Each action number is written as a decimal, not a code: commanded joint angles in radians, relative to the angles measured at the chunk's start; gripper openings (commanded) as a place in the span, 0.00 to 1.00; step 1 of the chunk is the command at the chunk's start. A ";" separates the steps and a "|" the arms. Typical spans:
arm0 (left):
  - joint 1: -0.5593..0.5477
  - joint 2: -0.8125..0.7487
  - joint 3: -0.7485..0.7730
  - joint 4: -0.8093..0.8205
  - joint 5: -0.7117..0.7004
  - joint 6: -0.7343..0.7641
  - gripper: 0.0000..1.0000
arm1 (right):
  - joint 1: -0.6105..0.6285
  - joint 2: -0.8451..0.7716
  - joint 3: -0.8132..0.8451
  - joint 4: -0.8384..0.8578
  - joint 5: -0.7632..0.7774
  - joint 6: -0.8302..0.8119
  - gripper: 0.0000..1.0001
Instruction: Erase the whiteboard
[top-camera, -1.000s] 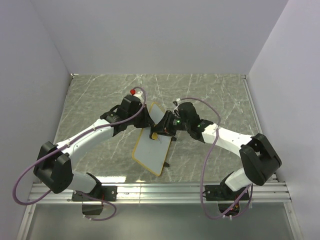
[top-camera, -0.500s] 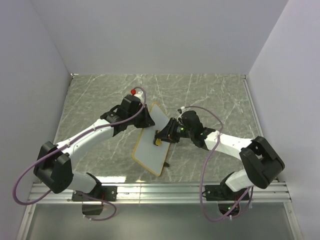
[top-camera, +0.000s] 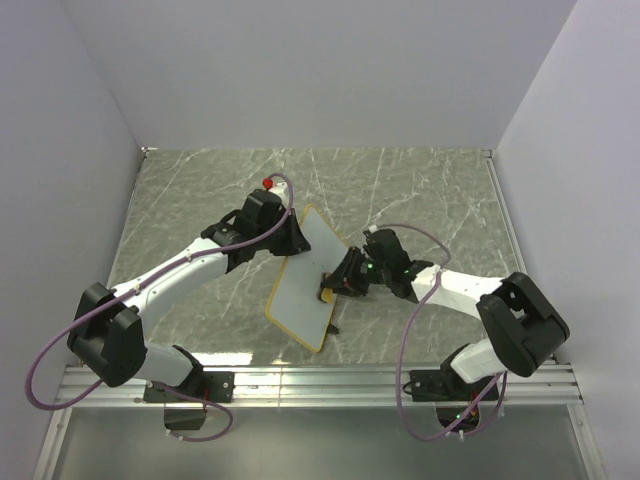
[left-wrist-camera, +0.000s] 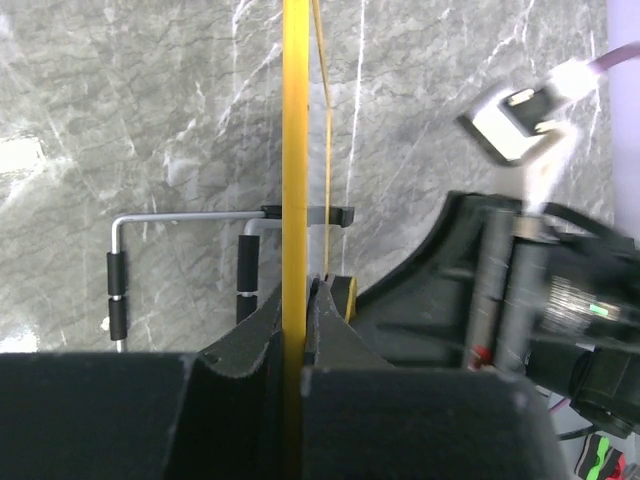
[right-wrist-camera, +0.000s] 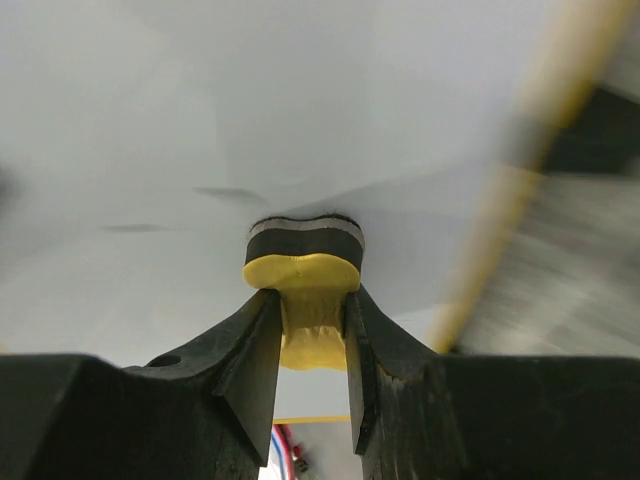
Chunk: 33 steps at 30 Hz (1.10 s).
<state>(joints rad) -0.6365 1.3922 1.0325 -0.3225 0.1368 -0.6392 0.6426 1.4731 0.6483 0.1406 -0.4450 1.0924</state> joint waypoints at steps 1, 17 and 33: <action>-0.060 0.054 -0.009 -0.147 -0.009 0.128 0.00 | 0.002 0.081 -0.121 -0.251 0.150 -0.031 0.00; -0.060 0.061 -0.009 -0.138 -0.005 0.115 0.00 | -0.012 -0.132 0.135 -0.413 0.196 -0.117 0.00; -0.060 0.076 0.006 -0.141 0.010 0.115 0.00 | -0.009 0.107 0.392 -0.389 0.100 -0.086 0.00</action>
<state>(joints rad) -0.6575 1.4097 1.0618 -0.3340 0.1310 -0.6258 0.6117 1.5326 1.0100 -0.2726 -0.3344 0.9951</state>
